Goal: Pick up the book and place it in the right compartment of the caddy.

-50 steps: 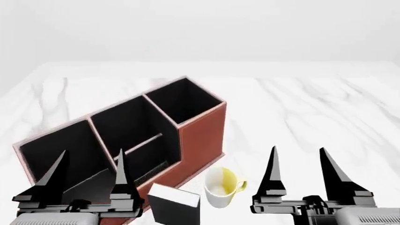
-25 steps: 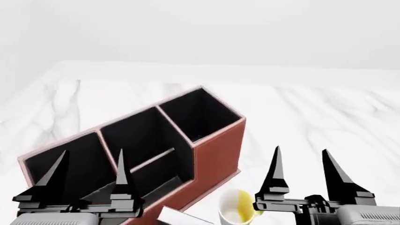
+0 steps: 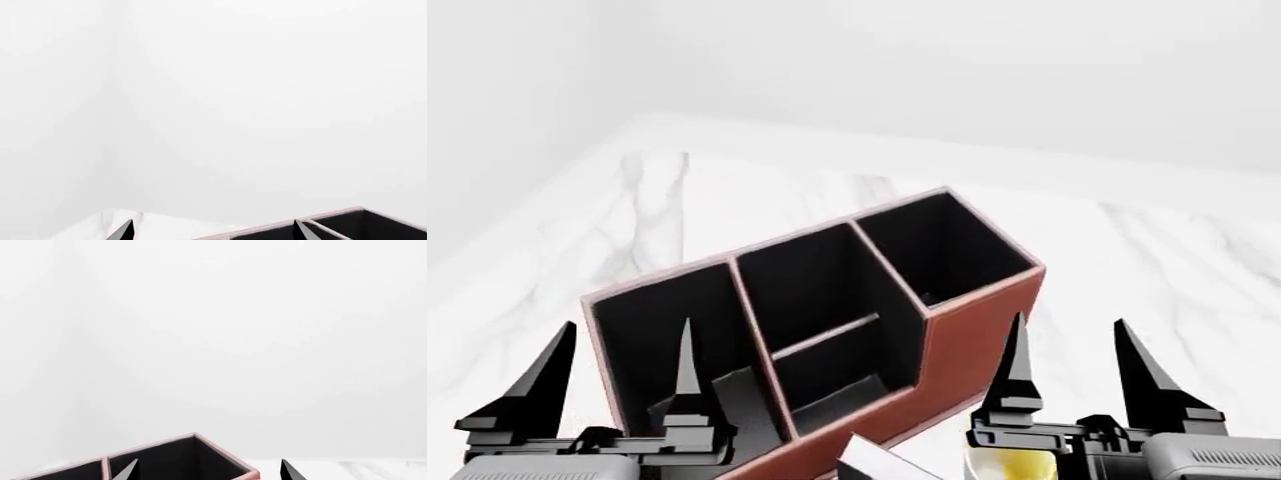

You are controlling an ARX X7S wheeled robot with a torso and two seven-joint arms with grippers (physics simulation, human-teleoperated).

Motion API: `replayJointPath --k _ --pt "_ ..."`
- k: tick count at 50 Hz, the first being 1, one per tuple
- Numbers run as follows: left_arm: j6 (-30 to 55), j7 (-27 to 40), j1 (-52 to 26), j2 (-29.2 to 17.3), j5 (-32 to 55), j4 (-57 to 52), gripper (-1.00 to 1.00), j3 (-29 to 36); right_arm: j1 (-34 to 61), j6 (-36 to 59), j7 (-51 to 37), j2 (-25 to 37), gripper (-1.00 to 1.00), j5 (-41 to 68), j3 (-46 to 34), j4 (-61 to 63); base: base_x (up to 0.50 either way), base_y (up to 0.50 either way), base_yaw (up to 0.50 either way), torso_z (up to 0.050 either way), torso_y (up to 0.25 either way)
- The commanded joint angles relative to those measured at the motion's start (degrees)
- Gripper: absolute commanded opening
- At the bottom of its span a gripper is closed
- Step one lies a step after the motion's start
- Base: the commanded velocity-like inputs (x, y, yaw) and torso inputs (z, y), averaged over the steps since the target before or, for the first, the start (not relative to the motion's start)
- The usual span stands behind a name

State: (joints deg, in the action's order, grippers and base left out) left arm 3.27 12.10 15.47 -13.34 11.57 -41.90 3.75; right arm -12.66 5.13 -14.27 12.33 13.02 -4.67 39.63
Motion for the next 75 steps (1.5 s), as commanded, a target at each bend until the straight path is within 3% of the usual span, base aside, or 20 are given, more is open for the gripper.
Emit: replayJointPath --k 1,21,55,75 --pt "-0.2 0.37 0.07 -0.4 0.08 0.01 1.0 0.33 0.1 0.17 -0.57 0.41 1.0 0.08 -0.32 0.09 0.0 0.0 0.5 0.0 0.0" --pt "-0.25 1.06 -0.04 -1.02 0.31 0.0 1.0 0.82 0.16 -0.18 -1.23 1.05 1.0 0.33 -0.8 -0.06 0.0 0.0 0.5 0.0 0.0" --pt "-0.66 2.08 0.01 -2.06 0.34 0.18 1.0 1.62 -0.58 -2.95 -0.1 2.24 1.0 3.57 -1.79 -0.19 0.13 -0.41 0.0 0.0 0.0" --pt "-0.72 2.7 -0.1 -2.51 0.47 0.19 1.0 2.06 -0.37 -3.04 -1.08 2.73 1.0 2.76 -2.27 -0.45 0.0 0.0 0.0 0.0 0.0"
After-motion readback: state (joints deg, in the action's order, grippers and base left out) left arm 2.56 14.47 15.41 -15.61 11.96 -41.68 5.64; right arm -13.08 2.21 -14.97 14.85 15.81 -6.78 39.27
